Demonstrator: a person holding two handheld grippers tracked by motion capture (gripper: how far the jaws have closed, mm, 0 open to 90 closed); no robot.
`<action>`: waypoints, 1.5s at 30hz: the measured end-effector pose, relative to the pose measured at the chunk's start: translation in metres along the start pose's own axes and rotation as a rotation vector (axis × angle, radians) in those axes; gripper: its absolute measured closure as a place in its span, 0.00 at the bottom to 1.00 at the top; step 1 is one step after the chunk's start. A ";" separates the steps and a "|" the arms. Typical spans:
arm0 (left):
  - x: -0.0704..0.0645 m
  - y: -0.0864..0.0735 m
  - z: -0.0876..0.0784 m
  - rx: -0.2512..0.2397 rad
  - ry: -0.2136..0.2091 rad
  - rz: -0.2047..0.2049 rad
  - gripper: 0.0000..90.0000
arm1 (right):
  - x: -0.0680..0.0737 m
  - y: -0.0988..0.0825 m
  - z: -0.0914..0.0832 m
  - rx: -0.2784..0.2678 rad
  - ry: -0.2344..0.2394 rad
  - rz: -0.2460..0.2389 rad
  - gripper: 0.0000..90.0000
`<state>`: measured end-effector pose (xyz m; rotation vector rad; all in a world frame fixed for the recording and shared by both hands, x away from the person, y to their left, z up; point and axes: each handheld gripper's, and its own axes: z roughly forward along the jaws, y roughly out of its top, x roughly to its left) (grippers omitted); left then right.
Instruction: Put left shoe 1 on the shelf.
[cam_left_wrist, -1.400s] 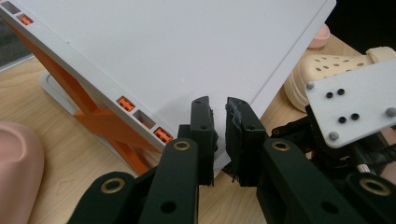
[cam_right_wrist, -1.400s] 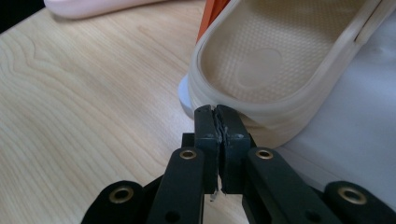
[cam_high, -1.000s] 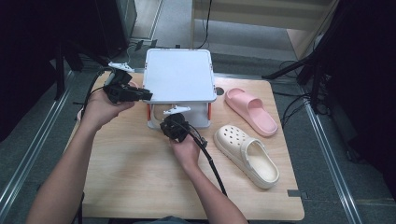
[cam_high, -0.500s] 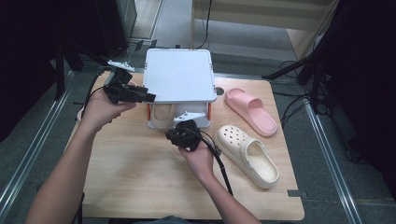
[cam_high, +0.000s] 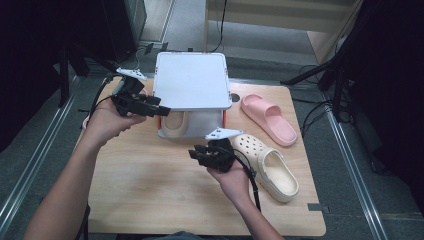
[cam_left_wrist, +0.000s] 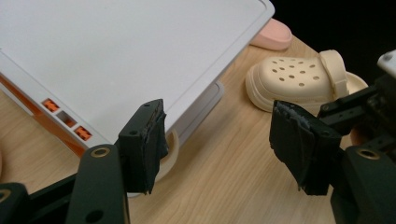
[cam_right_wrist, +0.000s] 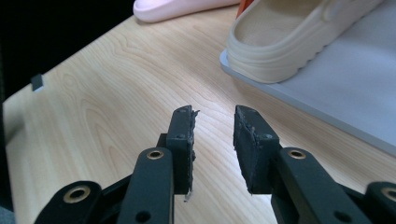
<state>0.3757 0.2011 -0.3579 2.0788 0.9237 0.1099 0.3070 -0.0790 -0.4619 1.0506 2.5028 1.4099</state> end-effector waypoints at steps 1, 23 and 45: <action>-0.004 0.000 0.000 0.005 -0.001 0.005 0.40 | -0.004 -0.003 -0.009 -0.013 0.004 0.015 0.77; -0.020 -0.028 0.005 -0.041 0.041 -0.026 0.40 | -0.041 -0.032 -0.086 -0.002 -0.075 0.003 0.74; -0.029 -0.092 0.022 -0.038 0.105 -0.042 0.42 | -0.078 -0.058 -0.151 -0.032 -0.167 0.080 0.75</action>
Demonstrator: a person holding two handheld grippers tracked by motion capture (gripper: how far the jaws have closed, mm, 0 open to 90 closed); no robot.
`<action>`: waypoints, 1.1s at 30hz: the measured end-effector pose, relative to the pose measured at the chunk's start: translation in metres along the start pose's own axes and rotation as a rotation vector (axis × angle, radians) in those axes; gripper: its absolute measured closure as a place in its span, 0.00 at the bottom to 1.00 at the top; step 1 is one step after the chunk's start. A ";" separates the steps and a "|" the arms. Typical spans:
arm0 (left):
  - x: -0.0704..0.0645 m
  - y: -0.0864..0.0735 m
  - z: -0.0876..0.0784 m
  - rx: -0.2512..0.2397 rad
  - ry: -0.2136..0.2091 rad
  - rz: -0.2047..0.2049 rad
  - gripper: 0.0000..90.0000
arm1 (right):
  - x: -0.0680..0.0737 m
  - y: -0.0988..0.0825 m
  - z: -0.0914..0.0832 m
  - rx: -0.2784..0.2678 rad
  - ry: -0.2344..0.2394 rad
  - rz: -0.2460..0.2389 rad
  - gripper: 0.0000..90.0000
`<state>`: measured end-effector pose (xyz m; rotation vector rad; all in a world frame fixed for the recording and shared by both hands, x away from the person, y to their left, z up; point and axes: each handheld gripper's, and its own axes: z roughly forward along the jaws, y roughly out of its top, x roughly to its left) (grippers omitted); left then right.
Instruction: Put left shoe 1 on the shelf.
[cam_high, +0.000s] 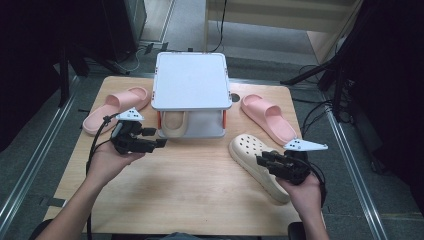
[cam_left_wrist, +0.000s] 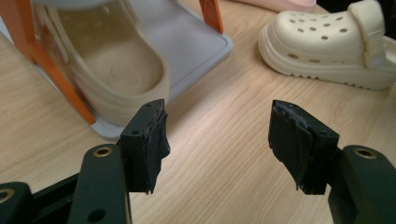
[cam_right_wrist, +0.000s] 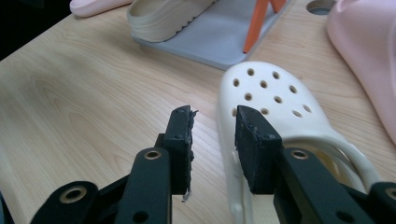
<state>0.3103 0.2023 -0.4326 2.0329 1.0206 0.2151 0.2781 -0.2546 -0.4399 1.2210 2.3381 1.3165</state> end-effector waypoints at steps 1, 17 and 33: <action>0.000 -0.002 0.001 0.008 -0.003 -0.003 0.42 | -0.001 -0.001 -0.002 0.000 -0.004 0.007 0.75; -0.004 -0.001 0.018 0.017 -0.013 0.037 0.42 | 0.000 -0.023 0.006 0.070 -0.063 0.002 0.69; -0.011 0.009 0.046 0.048 -0.045 0.090 0.42 | -0.012 -0.028 0.037 0.144 -0.072 0.095 0.84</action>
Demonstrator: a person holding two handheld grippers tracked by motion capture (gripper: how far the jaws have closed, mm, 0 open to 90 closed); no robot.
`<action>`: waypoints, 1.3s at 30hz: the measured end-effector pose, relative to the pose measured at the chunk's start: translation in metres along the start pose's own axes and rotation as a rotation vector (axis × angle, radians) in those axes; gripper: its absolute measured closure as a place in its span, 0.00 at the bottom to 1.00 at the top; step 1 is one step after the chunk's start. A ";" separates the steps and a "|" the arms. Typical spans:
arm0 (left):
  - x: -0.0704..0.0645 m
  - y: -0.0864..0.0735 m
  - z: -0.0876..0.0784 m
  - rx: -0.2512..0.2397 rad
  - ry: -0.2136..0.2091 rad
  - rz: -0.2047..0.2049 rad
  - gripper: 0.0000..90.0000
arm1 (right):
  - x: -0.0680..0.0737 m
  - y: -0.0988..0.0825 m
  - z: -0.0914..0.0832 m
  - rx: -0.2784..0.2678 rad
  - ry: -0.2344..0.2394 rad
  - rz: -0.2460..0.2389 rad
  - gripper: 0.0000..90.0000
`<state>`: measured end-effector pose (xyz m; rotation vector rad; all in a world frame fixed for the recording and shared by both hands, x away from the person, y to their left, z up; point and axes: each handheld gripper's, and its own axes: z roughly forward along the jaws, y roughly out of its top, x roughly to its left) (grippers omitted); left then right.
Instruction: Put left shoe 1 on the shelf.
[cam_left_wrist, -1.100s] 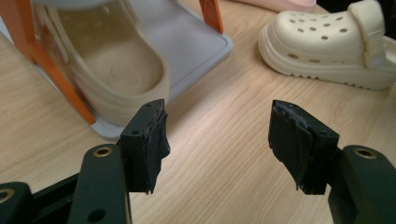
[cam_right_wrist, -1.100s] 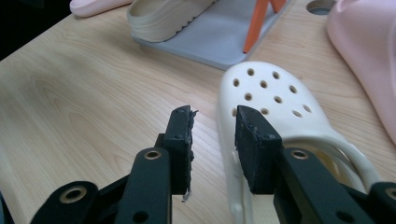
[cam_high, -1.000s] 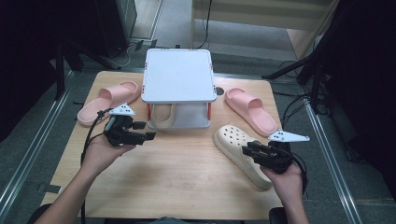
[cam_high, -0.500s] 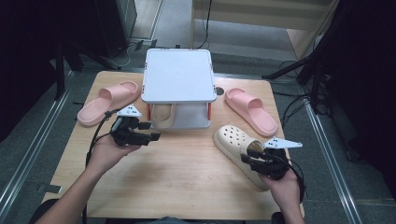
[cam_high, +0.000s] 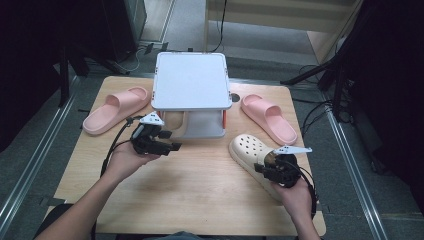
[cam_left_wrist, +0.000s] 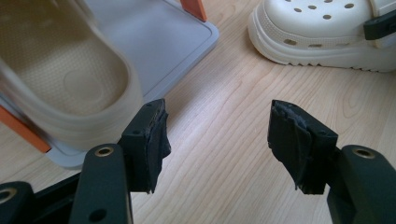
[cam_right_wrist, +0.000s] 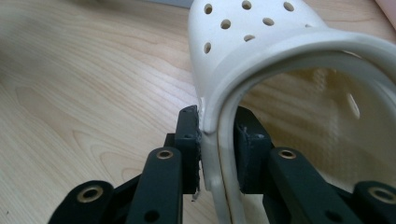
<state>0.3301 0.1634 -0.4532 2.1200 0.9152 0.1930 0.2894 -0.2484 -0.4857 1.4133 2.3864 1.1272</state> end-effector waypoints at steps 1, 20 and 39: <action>-0.001 0.000 0.001 -0.001 0.002 0.001 0.42 | -0.001 0.000 0.001 -0.003 0.010 0.007 0.84; -0.004 -0.010 0.000 0.000 -0.012 -0.018 0.46 | 0.023 0.019 -0.007 -0.031 0.043 -0.014 0.87; -0.021 -0.028 -0.013 -0.056 -0.031 -0.047 0.69 | 0.100 0.043 0.037 0.027 0.165 -0.177 0.87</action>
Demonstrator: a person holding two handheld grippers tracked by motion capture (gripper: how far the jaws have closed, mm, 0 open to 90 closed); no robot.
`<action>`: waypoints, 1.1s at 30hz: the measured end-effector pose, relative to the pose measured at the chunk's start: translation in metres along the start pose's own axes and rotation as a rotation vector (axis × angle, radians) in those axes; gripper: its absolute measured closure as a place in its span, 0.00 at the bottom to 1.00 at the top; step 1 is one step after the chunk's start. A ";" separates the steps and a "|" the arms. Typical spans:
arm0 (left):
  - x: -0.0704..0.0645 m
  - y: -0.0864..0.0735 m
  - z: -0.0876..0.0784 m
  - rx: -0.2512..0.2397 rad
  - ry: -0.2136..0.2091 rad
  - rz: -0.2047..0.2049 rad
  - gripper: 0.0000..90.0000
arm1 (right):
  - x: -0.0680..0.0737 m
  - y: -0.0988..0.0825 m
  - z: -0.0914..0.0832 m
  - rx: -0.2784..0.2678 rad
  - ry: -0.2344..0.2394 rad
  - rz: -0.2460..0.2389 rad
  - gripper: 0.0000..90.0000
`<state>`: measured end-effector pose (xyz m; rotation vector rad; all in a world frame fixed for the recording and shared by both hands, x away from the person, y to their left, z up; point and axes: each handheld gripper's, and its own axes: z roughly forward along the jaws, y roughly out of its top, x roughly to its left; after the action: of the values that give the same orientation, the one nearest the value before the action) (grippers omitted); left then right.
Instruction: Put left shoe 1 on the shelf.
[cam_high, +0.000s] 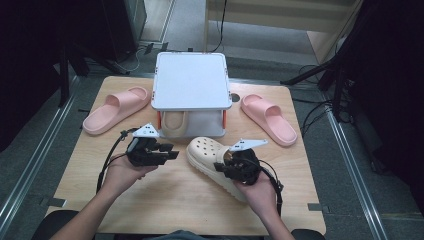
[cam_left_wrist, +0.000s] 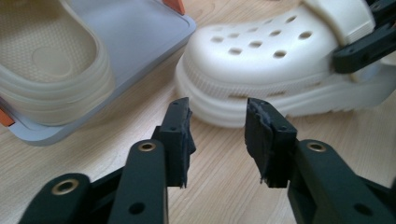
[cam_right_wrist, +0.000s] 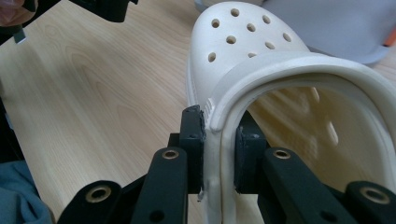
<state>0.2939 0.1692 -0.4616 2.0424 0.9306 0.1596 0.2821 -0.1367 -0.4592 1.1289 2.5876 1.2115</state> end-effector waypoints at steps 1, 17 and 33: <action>-0.001 -0.001 0.000 -0.004 0.004 -0.003 0.70 | 0.002 0.001 0.003 0.003 0.007 0.001 0.87; -0.006 -0.013 0.007 0.032 0.003 -0.013 0.84 | 0.014 -0.006 0.030 0.030 0.085 -0.058 0.81; -0.006 -0.015 0.019 0.054 0.001 -0.015 0.91 | -0.020 -0.005 -0.021 -0.061 0.070 -0.003 1.00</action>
<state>0.2891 0.1578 -0.4836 2.0844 0.9605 0.1284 0.2867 -0.1653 -0.4534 1.0904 2.5821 1.3430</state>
